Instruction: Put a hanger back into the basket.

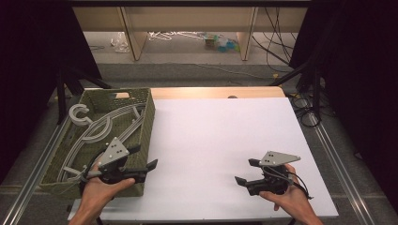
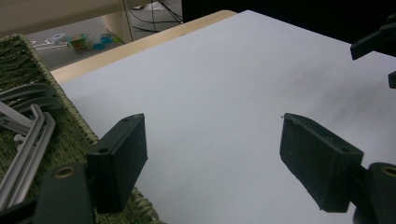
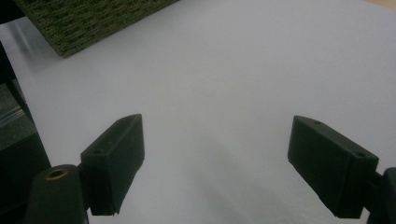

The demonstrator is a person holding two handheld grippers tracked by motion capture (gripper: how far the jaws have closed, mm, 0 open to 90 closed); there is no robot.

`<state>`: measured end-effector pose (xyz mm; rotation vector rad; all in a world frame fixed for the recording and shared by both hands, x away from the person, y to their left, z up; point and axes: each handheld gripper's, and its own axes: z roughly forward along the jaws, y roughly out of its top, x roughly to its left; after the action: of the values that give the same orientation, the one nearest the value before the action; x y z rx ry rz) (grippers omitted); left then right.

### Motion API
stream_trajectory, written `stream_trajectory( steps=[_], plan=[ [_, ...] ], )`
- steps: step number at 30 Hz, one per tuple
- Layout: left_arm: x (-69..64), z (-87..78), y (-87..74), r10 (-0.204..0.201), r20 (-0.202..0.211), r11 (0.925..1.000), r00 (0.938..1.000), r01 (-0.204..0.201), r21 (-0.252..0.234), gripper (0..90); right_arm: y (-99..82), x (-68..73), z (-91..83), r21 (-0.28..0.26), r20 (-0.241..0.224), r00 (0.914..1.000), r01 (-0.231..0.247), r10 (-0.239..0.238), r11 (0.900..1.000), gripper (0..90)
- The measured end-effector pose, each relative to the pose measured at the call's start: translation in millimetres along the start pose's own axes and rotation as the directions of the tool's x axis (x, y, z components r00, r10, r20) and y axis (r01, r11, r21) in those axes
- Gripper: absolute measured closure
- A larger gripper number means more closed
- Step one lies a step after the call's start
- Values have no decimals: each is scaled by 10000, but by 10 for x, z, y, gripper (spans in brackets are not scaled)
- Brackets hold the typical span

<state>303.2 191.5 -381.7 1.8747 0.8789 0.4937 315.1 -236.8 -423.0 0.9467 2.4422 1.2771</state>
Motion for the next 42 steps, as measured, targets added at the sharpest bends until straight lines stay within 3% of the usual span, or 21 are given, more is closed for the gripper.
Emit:
stream_trajectory(
  steps=[14, 23, 30, 31, 34, 35, 42],
  plan=[
    [-215, 115, -133, 201, 441, 9994, 9988, -188, -294, 225, -26, 35, -99, -567, 388, 9989, -231, 253, 9981, 193],
    [-346, 153, -293, 393, 421, 9975, 9983, -367, -609, 212, -69, 60, -124, -706, 471, 9988, -120, 153, 9974, 190],
    [-336, 103, -372, 415, 415, 9931, 9983, -366, -1118, 183, -107, 143, -140, -1067, 388, 9991, -100, 142, 9942, 180],
    [-340, 102, -390, 268, 360, 9926, 9990, -224, -1189, 183, -117, 157, -151, -1112, 496, 9987, -82, 137, 9938, 178],
    [-321, 77, -401, 399, 351, 9916, 9986, -353, -1248, 183, -147, 183, -161, -1282, 499, 9987, 2, 62, 9917, 174],
    [-323, 76, -405, 222, 393, 9908, 9990, -168, -1344, 177, -155, 193, -170, -1286, 524, 9986, -13, 81, 9917, 172],
    [-325, 9, -395, 49, 374, 9852, 9993, 16, -1712, 176, -221, 250, -227, -1906, 484, 9983, -223, 321, 9814, 166]
  ],
)
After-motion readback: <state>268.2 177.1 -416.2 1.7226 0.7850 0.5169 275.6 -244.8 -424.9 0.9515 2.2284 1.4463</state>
